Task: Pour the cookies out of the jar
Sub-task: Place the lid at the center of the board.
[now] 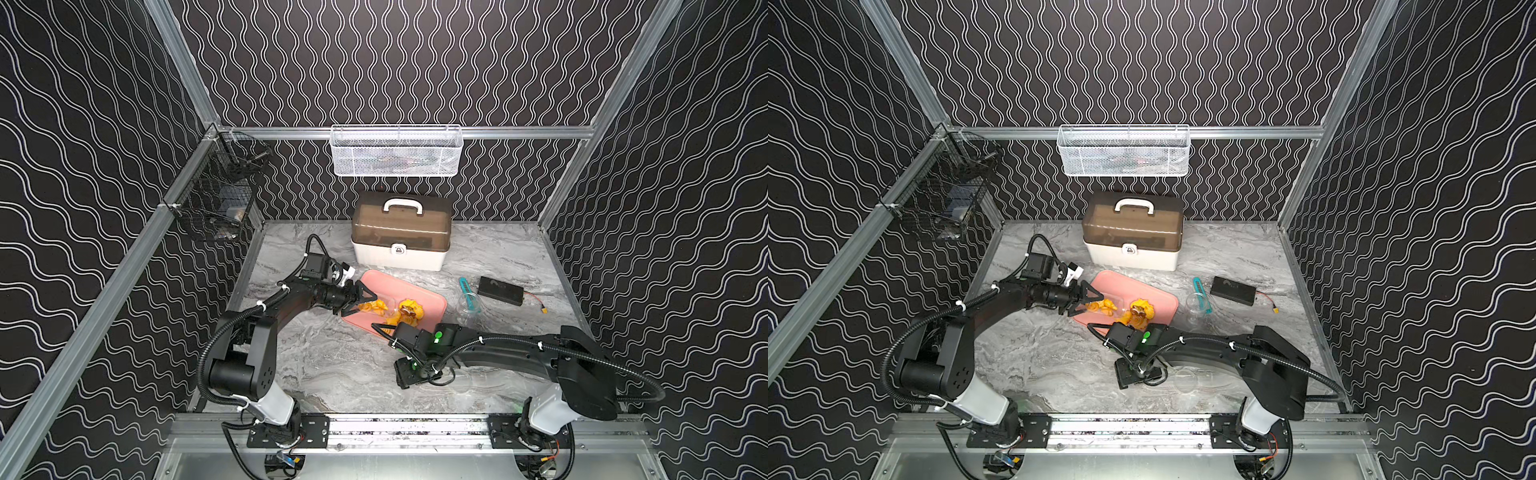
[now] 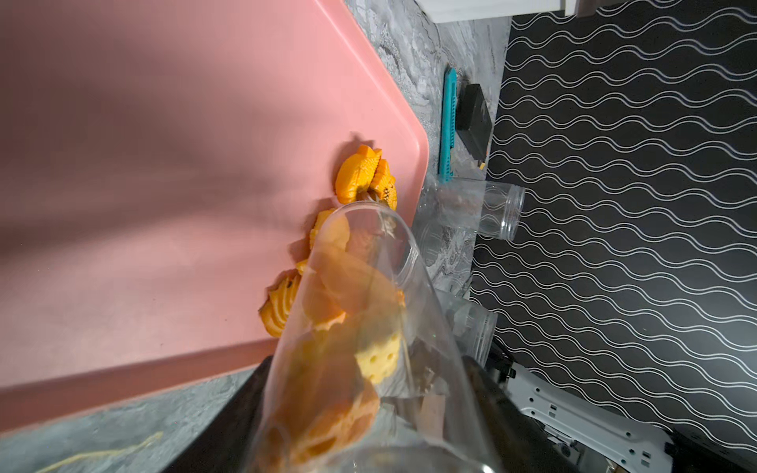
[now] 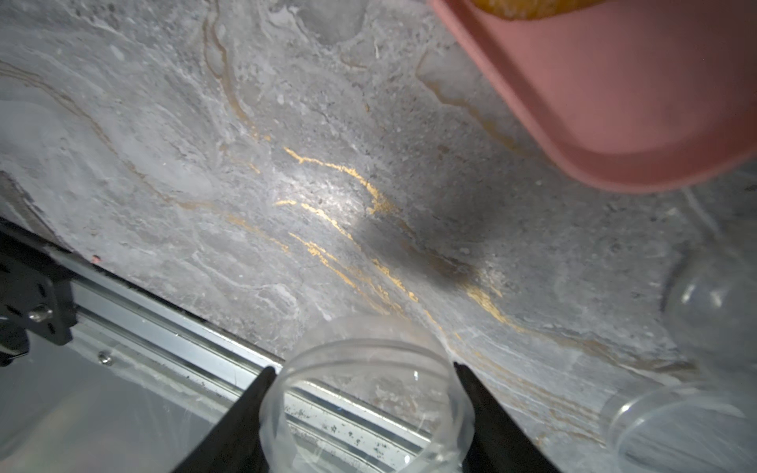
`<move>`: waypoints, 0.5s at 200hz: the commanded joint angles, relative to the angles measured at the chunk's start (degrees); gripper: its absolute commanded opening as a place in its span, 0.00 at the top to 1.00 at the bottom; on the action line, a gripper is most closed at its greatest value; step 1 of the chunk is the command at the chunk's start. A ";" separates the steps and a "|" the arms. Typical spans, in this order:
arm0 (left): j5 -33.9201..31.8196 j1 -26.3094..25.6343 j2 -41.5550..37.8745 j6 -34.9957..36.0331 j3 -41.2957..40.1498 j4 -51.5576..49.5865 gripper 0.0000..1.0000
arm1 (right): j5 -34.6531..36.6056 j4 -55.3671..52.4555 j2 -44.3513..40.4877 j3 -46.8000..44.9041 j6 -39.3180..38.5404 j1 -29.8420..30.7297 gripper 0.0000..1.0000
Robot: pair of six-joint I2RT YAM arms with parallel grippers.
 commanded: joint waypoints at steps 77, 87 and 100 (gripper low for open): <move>-1.75 0.15 1.07 4.78 1.62 -4.99 0.34 | 4.68 -6.42 1.34 5.88 -0.91 0.69 0.00; -1.64 0.18 0.84 4.69 1.58 -4.86 0.34 | 4.69 -6.61 -0.80 6.49 -0.88 0.74 0.00; -1.70 0.18 0.62 4.76 1.77 -5.10 0.34 | 4.36 -6.37 -3.79 7.32 -1.02 0.74 0.00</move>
